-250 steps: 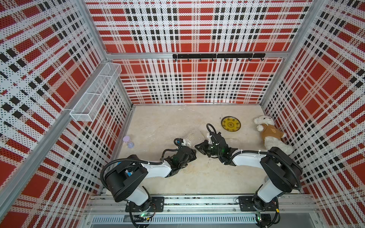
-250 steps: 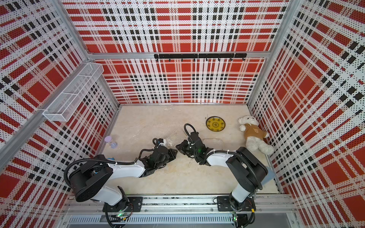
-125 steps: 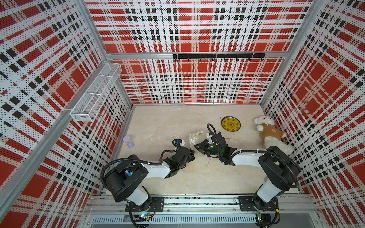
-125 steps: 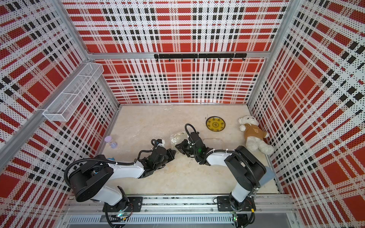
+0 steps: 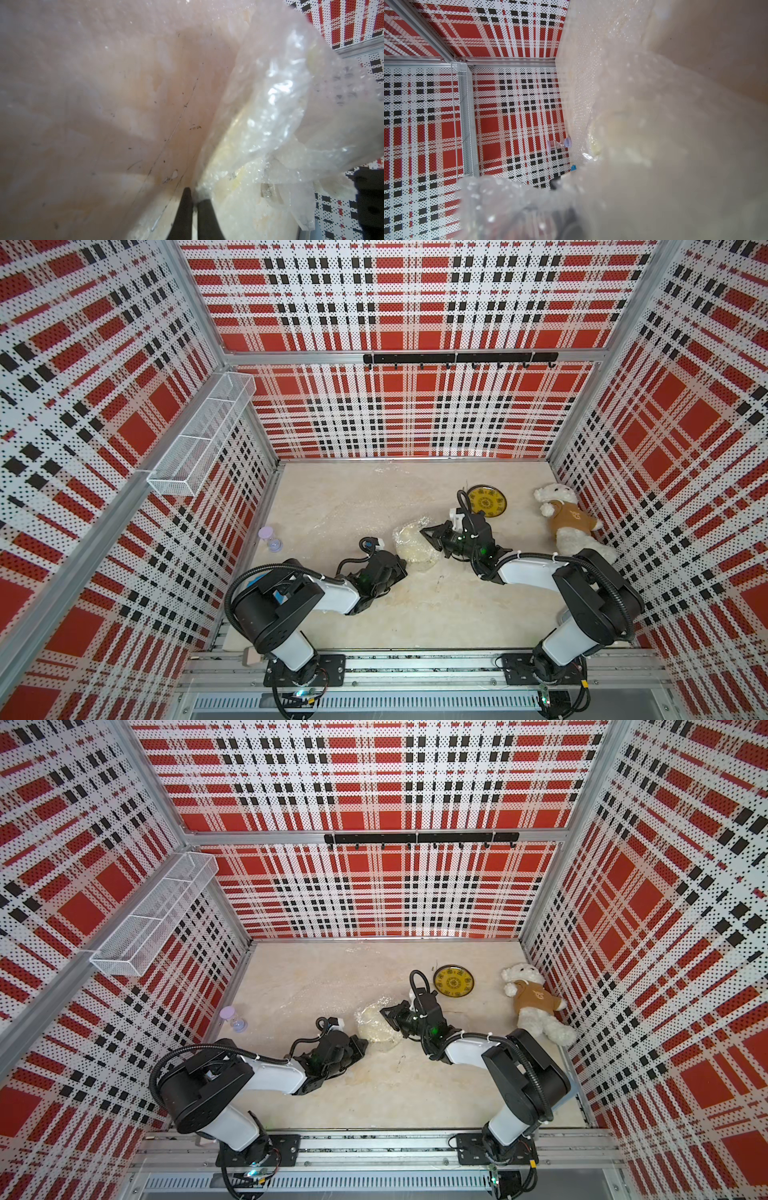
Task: Unpack dinner plates from bubble wrap
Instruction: Unwrap the bubble wrap at the center of the board.
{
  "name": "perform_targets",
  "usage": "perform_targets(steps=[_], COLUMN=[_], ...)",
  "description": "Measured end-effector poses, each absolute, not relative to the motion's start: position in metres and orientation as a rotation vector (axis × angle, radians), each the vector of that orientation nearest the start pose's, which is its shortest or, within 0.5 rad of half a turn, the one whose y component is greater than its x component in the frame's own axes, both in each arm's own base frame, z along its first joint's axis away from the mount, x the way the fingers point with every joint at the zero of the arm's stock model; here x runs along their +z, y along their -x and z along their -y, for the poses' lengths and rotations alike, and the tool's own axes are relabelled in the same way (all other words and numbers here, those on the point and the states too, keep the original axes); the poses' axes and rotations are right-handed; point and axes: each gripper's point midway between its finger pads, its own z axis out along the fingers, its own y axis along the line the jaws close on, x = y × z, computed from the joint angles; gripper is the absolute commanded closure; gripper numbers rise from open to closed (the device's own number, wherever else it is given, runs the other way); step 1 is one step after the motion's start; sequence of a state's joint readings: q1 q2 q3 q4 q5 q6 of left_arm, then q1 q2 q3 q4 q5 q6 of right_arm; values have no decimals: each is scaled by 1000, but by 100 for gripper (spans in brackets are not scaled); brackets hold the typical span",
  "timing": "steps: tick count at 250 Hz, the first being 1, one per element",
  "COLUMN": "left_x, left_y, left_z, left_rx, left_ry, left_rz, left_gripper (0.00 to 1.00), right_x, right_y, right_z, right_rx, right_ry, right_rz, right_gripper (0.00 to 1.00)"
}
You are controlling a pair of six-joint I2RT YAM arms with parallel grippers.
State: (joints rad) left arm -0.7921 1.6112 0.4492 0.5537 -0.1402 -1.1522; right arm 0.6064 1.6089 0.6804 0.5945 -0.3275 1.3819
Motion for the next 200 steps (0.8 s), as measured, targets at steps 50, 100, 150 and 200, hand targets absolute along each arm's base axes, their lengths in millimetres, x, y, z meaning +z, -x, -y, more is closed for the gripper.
perform_targets(steps=[50, 100, 150, 200], left_x=[37, 37, 37, 38], left_y=[-287, -287, -286, -284], left_z=[257, 258, 259, 261], left_rx=[-932, -955, -982, -1013], left_ry=[516, 531, 553, 598], left_rz=[-2279, -2288, -2297, -2310], left_gripper=[100, 100, 100, 95], right_x=[136, 152, 168, 173], right_y=[-329, -321, -318, -319], right_z=[-294, -278, -260, -228], right_rx=[1520, 1432, 1272, 1060], right_ry=[-610, -563, -506, -497], right_rz=[-2193, -2177, -2185, -2223], right_gripper=[69, 52, 45, 39])
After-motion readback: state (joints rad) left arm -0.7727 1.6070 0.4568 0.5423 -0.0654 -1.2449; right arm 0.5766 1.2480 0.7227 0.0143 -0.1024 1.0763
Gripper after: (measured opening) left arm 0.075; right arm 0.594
